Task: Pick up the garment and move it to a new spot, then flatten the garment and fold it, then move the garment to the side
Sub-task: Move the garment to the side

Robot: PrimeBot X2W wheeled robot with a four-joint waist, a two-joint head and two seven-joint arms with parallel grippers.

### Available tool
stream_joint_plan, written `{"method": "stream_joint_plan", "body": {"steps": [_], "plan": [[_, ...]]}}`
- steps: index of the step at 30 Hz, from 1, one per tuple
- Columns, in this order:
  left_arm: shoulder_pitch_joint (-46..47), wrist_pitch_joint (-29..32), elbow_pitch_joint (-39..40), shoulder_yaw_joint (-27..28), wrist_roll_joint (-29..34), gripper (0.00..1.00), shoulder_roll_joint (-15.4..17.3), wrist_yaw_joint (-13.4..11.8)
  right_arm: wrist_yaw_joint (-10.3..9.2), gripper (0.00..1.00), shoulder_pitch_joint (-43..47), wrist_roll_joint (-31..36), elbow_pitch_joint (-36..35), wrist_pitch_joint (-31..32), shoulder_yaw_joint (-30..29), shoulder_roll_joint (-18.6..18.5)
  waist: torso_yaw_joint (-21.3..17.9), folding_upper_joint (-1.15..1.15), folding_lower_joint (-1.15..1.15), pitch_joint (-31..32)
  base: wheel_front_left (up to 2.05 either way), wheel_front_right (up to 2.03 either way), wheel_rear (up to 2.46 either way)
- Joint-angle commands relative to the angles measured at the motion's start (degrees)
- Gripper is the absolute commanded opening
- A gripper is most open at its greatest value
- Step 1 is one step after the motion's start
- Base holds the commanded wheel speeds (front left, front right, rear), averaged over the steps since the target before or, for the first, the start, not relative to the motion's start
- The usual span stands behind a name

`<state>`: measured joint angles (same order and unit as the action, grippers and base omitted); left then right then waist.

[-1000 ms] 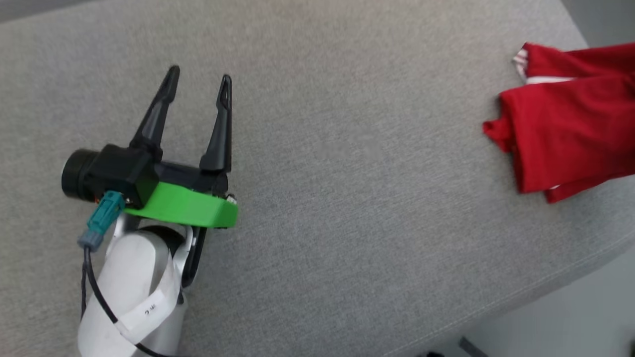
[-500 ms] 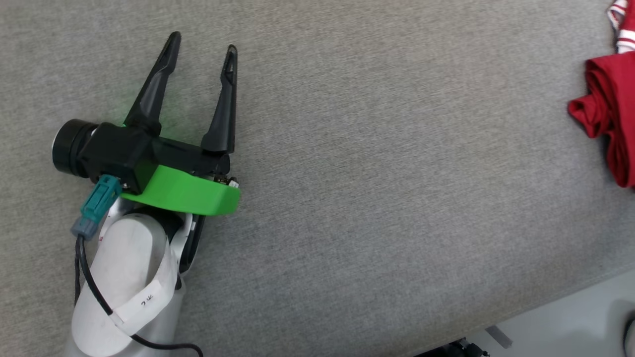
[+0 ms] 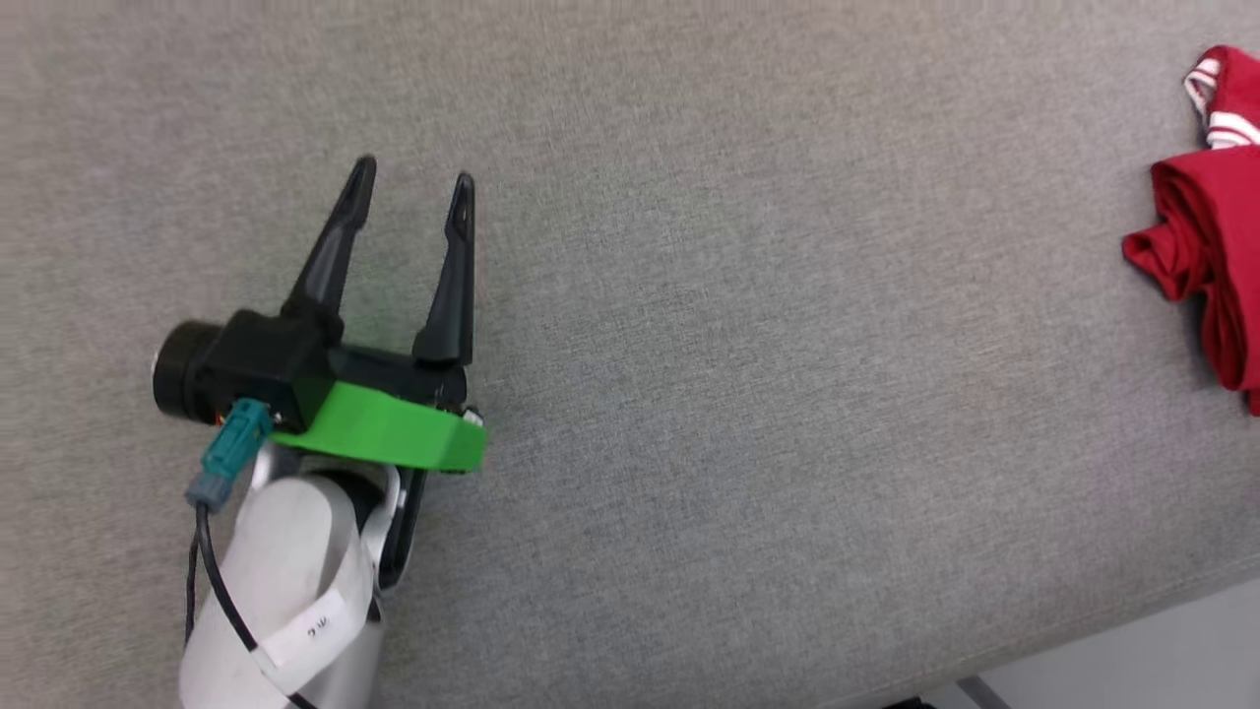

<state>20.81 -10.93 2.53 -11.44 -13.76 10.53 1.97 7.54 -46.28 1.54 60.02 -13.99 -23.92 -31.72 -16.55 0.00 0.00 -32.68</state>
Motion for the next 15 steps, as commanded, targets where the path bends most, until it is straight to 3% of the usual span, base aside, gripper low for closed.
{"method": "stream_joint_plan", "body": {"steps": [1, 6, 15], "plan": [[-1.6, -0.7, -0.6, 0.1, -0.8, 1.0, -0.4, -0.6, -0.05, 1.0, 1.7, 0.4, -1.0, -0.6, -0.6, 0.7, 2.0, 0.0, 0.0, 5.7, 0.0, 0.0, 0.0], [-5.8, -2.2, -2.6, 0.6, -2.1, 1.0, -1.7, -1.6, -0.05, 1.0, 8.0, 0.1, -6.1, -0.9, -1.3, 3.7, 3.6, 0.0, 0.0, 11.0, 0.0, 0.0, 0.0], [-13.1, -3.6, -5.3, 1.7, -3.4, 1.0, -2.8, -2.5, -0.05, 1.0, 24.0, -4.0, -23.0, -1.0, 2.7, 11.7, 6.6, 0.0, 0.0, 20.1, 0.0, 0.0, 0.0]]}}
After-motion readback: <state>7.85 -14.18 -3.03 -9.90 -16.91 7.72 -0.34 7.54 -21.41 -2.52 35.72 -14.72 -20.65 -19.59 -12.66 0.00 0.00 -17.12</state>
